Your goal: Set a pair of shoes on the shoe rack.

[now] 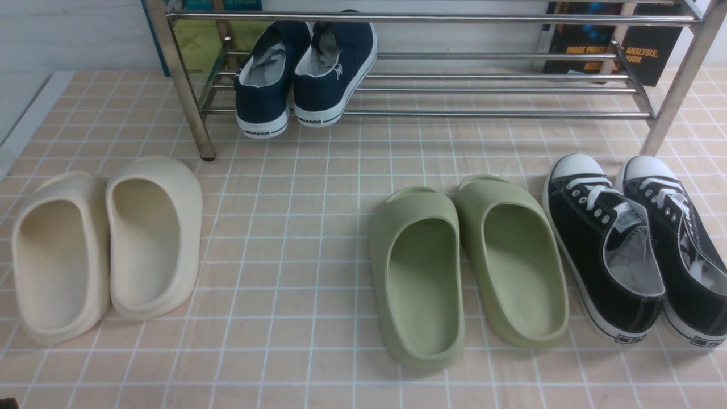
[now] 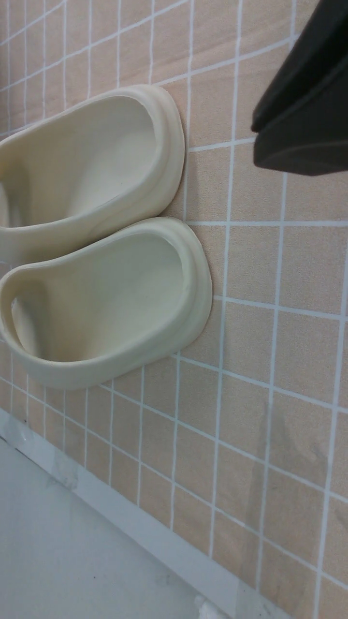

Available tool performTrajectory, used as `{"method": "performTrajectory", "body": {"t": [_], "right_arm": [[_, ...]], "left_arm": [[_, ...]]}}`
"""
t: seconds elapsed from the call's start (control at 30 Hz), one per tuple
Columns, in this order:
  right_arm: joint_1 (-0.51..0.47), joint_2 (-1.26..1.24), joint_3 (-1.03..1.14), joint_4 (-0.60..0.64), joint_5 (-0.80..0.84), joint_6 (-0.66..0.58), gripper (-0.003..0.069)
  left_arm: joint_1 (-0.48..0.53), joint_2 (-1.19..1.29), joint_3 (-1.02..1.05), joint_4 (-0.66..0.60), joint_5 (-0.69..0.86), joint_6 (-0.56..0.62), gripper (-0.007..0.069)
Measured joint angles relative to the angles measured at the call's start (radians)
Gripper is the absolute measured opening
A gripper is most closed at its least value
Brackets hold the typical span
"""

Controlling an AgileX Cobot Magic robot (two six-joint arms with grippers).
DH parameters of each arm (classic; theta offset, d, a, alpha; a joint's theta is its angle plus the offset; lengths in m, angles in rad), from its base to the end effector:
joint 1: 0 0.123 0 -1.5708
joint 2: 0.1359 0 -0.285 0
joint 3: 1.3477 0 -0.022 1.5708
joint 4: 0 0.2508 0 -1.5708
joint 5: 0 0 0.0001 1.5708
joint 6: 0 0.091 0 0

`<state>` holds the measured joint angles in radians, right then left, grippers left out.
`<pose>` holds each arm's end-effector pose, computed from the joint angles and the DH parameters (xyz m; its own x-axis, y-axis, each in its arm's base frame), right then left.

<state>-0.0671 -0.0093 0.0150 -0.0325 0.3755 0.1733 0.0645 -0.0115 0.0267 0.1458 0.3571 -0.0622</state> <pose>0.0523 -0.0046 0.1749 -0.2748 0.1614 -0.9479 0.1188 0.9840 0.1330 0.0526 0.0080 0.1730 -0.2850 0.0561 -0.9569 -0.0921 0.9921 0.0856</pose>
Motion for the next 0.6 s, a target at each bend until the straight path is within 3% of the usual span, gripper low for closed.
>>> {"method": "performTrajectory", "body": {"t": [0.6], "right_arm": [[0.000, 0.000, 0.000, 0.000, 0.000, 0.000, 0.0239]], "left_arm": [[0.000, 0.000, -0.001, 0.000, 0.001, 0.000, 0.0062]]}}
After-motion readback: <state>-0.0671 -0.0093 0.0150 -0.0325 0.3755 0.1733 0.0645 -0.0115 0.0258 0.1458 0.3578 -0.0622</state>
